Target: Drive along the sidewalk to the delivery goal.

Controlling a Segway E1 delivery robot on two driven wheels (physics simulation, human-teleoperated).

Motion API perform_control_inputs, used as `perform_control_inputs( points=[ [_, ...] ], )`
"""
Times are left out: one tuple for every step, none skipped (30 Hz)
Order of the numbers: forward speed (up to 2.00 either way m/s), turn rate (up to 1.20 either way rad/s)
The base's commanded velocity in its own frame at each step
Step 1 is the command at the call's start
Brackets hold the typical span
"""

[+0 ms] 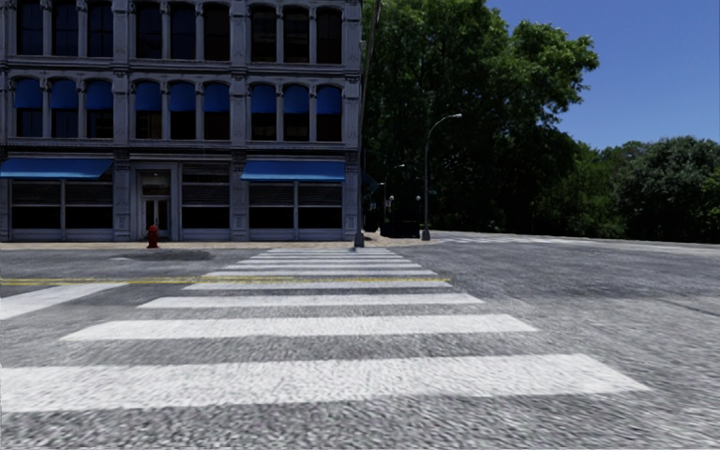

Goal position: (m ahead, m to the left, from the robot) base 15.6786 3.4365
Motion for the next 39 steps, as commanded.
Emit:
perform_control_inputs(
  points=[
    [2.00, 0.00],
    [2.00, 0.00],
    [2.00, 0.05],
    [2.00, 0.21],
    [2.00, 0.32],
    [2.00, 0.32],
    [2.00, 0.36],
    [2.00, 0.37],
    [2.00, 0.37],
    [2.00, 0.37],
    [2.00, 0.37],
    [2.00, 0.37],
    [2.00, 0.37],
    [2.00, 0.37],
    [2.00, 0.37],
    [2.00, 0.37],
    [2.00, 0.37],
    [2.00, 0.37],
    [2.00, 0.37],
    [2.00, 0.33],
    [2.00, 0.12],
    [2.00, 0.12],
    [2.00, 0.00],
    [2.00, 0.00],
    [2.00, 0.00],
    [2.00, 0.00],
    [2.00, 0.00],
    [2.00, 0.00],
    [2.00, 0.00],
    [2.00, 0.00],
    [2.00, 0.00],
    [2.00, 0.00],
    [2.00, 0.00],
    [2.00, 0.00],
    [2.00, 0.00],
    [2.00, 0.00],
    [2.00, 0.00],
    [2.00, 0.00],
    [2.00, 0.00]
  ],
)
